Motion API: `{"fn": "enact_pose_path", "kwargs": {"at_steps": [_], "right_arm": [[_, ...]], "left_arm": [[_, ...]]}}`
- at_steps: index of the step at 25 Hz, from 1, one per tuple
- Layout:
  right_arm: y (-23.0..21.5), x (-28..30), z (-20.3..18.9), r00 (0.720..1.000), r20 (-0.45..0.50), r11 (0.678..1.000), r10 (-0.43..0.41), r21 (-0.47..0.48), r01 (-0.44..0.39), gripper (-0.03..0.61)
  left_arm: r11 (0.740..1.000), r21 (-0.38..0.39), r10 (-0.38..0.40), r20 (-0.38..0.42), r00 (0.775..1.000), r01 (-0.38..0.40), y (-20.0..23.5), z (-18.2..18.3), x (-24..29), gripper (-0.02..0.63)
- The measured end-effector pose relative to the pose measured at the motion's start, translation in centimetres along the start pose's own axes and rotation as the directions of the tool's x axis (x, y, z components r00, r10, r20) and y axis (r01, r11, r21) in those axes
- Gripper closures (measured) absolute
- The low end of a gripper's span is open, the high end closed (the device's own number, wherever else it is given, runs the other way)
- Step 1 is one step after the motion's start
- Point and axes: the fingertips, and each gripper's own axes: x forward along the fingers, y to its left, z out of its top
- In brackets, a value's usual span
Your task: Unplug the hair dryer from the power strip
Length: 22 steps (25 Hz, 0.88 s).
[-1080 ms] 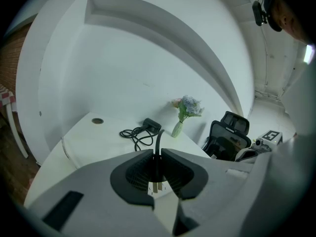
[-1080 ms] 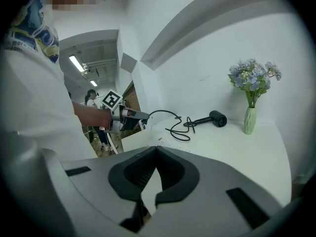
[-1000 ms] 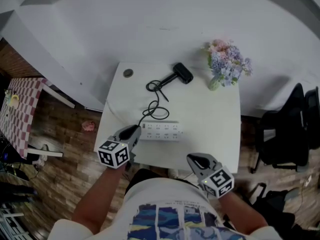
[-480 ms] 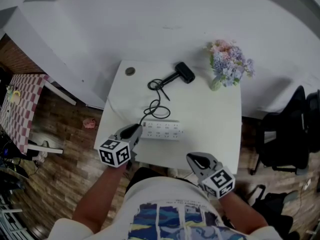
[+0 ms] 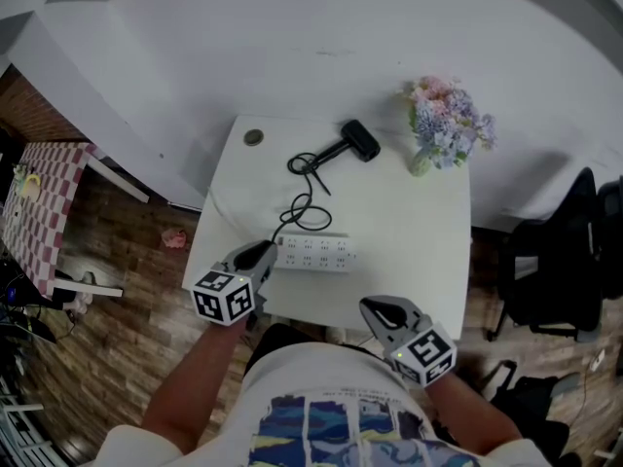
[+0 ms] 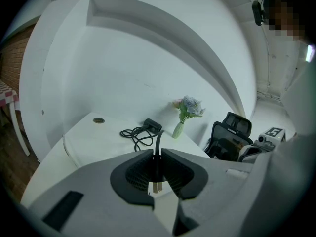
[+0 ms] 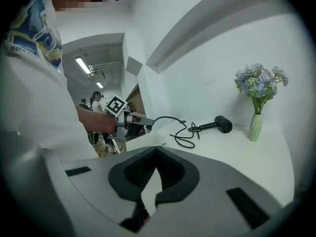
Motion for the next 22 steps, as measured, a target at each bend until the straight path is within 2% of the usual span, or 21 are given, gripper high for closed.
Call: {"fn": "enact_pose_path", "kwargs": {"at_steps": [22], "right_arm": [[-0.08,-0.16,-0.33,1.0,-0.001,1.0,0.023,0.003,-0.023,0.581]], "left_arm": [[1.0,-0.016,0.005,0.008,1.0,-0.005,-0.74,-0.22,0.16,0.565]]}}
